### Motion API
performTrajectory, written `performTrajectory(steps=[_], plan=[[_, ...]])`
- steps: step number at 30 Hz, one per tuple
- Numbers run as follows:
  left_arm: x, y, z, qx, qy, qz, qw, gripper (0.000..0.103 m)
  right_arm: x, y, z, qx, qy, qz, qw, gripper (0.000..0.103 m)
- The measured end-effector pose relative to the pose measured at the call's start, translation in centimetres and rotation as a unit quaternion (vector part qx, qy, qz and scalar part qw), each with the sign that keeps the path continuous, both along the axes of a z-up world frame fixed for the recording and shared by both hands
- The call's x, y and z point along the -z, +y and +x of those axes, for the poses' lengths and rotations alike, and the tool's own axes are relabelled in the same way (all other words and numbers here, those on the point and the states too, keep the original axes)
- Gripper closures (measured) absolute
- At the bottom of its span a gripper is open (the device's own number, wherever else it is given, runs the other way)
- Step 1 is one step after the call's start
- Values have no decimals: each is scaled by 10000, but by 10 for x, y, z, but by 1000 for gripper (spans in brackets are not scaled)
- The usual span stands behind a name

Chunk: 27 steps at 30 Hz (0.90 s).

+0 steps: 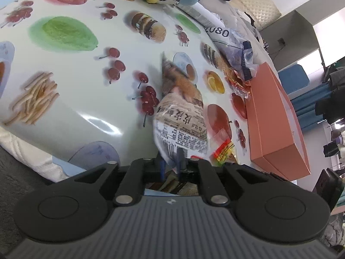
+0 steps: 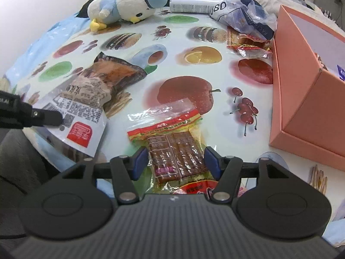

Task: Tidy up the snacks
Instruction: 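Lift the white shrimp packet with the left tool while the right lifts the red-striped packet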

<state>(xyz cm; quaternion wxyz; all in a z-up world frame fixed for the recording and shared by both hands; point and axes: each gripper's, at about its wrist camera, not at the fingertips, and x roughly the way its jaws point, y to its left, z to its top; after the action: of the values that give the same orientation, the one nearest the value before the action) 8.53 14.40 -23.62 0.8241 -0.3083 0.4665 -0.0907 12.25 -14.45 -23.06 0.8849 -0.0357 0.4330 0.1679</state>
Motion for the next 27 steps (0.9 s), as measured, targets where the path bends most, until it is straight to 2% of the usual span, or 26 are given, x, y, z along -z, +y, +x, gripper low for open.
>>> performTrajectory(steps=[1, 3, 4, 9, 11, 16, 22, 27], plan=[[-3, 0, 2, 11, -6, 56, 10000, 54, -1, -1, 1, 31, 26, 44, 10000, 35], [-9, -2, 4, 18, -74, 224, 9997, 31, -2, -4, 1, 38, 24, 199, 9998, 22], [-13, -4, 6, 63, -157, 340, 9993, 28, -4, -5, 0, 43, -7, 277, 9996, 19], [-29, -16, 17, 380, -371, 908, 9944, 26, -13, -13, -6, -118, -250, 436, 9987, 18], [-33, -23, 25, 492, -488, 1122, 9913, 23, -17, -21, -6, -195, -337, 431, 9983, 18], [-40, -41, 47, 695, -680, 1470, 9844, 19, -20, -44, 6, -259, -183, 492, 9983, 18], [-32, -58, 71, 699, -717, 1807, 9784, 18, -26, -48, 18, -538, -164, 438, 9975, 18], [-19, -70, 80, 892, -652, 2128, 9708, 19, -18, -35, 25, -845, -58, 336, 9958, 18]])
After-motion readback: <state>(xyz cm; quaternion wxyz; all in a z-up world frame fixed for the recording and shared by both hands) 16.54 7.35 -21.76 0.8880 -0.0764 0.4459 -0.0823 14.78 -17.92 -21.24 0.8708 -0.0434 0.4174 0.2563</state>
